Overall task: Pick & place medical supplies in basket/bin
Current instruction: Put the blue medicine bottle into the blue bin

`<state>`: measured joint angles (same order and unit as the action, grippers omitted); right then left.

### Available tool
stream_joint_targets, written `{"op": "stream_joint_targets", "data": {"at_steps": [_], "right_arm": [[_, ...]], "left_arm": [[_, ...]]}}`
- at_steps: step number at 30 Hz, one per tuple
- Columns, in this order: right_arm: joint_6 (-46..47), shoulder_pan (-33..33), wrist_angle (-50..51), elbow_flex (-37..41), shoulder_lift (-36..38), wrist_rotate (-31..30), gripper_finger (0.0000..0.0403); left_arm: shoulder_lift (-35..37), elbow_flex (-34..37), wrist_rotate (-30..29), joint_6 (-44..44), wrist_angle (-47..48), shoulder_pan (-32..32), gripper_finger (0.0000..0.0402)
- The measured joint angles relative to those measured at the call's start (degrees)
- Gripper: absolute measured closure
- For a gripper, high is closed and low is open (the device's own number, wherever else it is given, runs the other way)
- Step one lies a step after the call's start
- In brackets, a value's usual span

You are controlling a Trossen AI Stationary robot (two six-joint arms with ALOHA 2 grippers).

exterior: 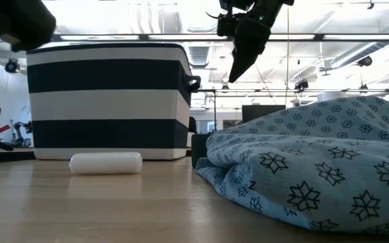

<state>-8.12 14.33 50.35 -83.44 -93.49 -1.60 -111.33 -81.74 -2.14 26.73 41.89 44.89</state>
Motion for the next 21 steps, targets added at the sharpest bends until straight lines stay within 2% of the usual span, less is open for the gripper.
{"op": "stream_joint_targets", "data": {"at_steps": [6, 21], "right_arm": [[1.8, 0.0, 0.0, 0.0, 0.0, 0.0, 0.0175], [2.2, 0.0, -2.4, 0.1, 0.0, 0.0, 0.0174]], "left_arm": [[0.0, 0.3, -0.1, 0.1, -0.5, -0.1, 0.012], [0.0, 2.0, -5.9, 0.6, -2.6, -0.7, 0.012]]}}
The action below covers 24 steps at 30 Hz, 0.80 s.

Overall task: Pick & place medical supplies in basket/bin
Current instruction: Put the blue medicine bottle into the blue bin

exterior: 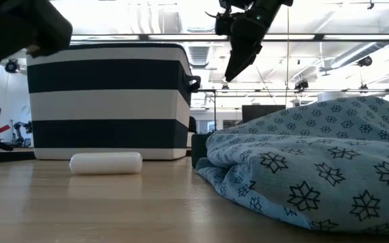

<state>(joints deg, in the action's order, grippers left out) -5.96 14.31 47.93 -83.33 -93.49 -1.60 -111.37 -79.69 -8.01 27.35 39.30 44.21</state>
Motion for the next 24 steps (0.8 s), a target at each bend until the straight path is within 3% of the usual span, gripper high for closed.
{"op": "stream_joint_targets", "data": {"at_steps": [7, 18, 24], "right_arm": [[0.0, 0.1, -0.3, 0.0, 0.0, 0.0, 0.0174], [0.6, 1.2, -0.7, 0.0, 0.0, -1.6, 0.0175], [1.1, 1.5, -0.6, 0.0, 0.0, -1.6, 0.0175]], "left_arm": [[0.0, 2.7, 0.4, 5.4, -8.5, 0.0, 0.012], [0.2, 9.4, 0.2, 5.5, -9.4, -0.1, 0.0121], [1.3, 11.1, 2.7, 5.5, -6.2, -0.4, 0.0177]]}}
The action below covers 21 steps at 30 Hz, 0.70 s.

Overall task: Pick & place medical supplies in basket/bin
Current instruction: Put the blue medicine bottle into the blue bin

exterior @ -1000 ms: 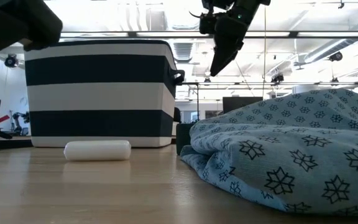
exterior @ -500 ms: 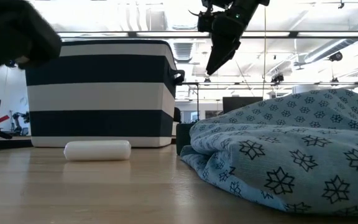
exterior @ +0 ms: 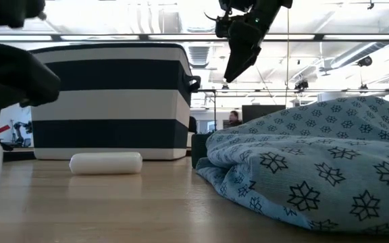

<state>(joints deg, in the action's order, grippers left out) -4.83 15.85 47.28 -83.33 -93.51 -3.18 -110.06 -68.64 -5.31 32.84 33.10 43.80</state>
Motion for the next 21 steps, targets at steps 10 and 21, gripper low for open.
{"op": "stream_joint_targets", "data": {"at_steps": [10, 21], "right_arm": [[-2.0, 0.3, -1.5, 0.0, 0.0, 0.0, 0.0175], [-2.7, 1.3, -4.7, -0.2, 0.0, -0.1, 0.0175]], "left_arm": [[16.2, 1.1, -2.5, 2.8, 24.6, -1.0, 0.02], [41.8, -6.4, -33.6, 2.1, 36.9, -19.7, 0.019]]}}
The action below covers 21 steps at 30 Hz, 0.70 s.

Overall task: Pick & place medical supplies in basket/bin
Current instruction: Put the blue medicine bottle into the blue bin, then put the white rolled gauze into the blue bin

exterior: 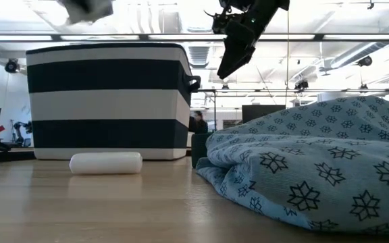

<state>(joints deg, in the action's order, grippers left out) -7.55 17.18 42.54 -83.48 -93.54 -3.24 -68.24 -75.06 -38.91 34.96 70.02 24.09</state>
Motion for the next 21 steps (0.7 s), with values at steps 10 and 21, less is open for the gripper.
{"op": "stream_joint_targets", "data": {"at_steps": [10, 21], "right_arm": [[3.9, 0.1, 0.0, 0.0, 0.0, -1.4, 0.0175], [10.6, 0.1, 1.0, -0.1, 0.0, -1.4, 0.0175]], "left_arm": [[4.1, -6.0, 4.1, -38.1, -15.0, -42.8, 0.0173], [-3.2, -8.1, 17.1, -43.8, -13.9, -64.4, 0.0132]]}}
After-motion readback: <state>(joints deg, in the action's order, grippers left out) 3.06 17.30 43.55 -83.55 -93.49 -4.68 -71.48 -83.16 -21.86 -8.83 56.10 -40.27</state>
